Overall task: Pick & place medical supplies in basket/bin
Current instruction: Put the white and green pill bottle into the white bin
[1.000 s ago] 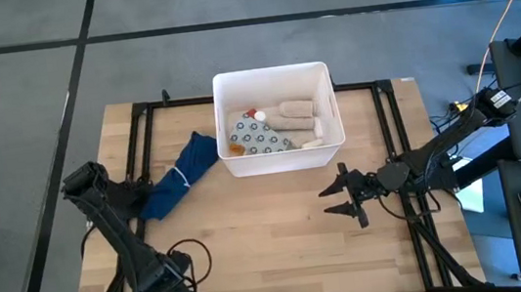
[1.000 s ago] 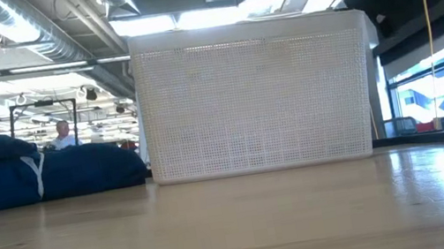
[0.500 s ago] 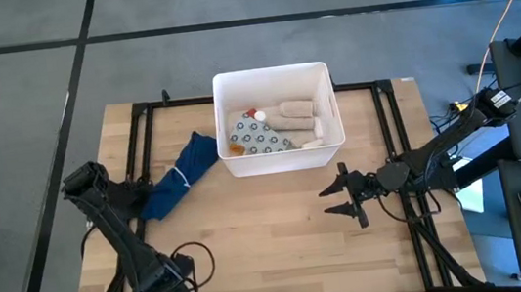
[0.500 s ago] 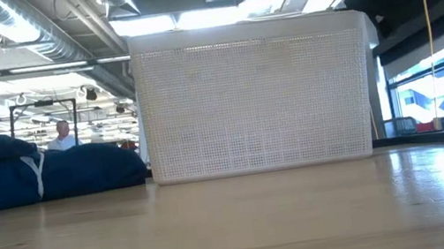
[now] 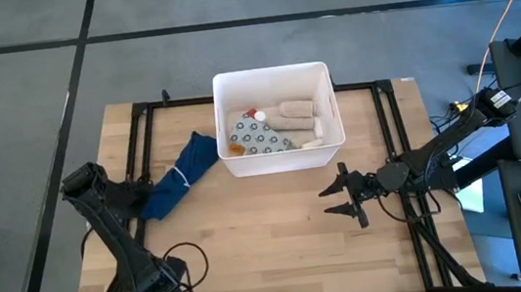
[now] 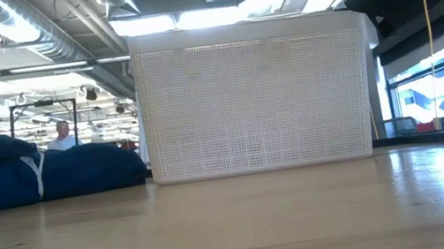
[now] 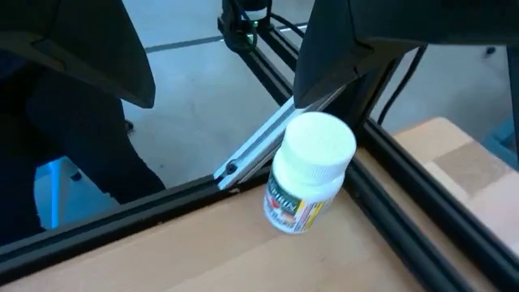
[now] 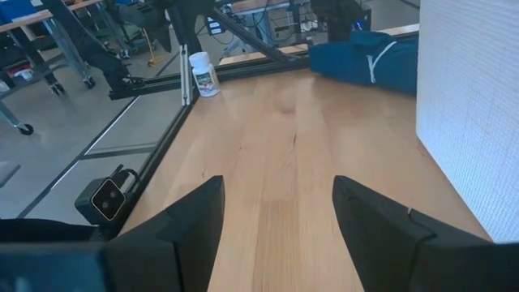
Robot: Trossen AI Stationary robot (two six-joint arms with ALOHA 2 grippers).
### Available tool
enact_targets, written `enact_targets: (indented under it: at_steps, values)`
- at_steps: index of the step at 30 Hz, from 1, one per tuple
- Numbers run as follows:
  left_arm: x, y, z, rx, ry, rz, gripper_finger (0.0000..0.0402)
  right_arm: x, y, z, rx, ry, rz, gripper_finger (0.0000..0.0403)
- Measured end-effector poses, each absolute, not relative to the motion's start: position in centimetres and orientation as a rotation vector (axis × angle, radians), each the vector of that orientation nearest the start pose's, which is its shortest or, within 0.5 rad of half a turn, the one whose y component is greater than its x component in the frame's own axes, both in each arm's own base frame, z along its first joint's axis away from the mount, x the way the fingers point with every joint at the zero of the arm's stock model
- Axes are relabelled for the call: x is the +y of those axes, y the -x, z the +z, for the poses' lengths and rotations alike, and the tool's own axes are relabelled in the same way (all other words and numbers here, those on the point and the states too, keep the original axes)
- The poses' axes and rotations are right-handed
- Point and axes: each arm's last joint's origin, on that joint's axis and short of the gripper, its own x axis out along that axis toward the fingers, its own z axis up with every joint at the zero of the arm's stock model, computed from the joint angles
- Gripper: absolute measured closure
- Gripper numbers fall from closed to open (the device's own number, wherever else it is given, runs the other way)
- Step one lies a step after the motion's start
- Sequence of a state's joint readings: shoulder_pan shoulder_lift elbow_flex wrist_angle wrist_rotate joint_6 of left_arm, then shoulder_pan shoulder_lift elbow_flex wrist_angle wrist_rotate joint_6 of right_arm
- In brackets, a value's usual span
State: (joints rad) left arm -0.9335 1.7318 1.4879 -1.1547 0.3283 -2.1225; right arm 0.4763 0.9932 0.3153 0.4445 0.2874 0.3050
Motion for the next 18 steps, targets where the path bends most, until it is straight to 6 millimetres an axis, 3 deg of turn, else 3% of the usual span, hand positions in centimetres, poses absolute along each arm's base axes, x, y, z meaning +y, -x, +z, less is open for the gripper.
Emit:
enact_targets:
  at_steps: [6, 18]
  values:
    - [-27.8, -17.8, 25.8, 1.769, 1.045, 0.939, 0.0114, 8.3, -17.9, 19.6, 0.245, -0.215, 0.153, 0.0171]
    - [-28.9, -17.4, 24.5, 1.755, 1.009, 0.973, 0.0114, 8.3, -17.9, 19.6, 0.245, -0.219, 0.153, 0.0171]
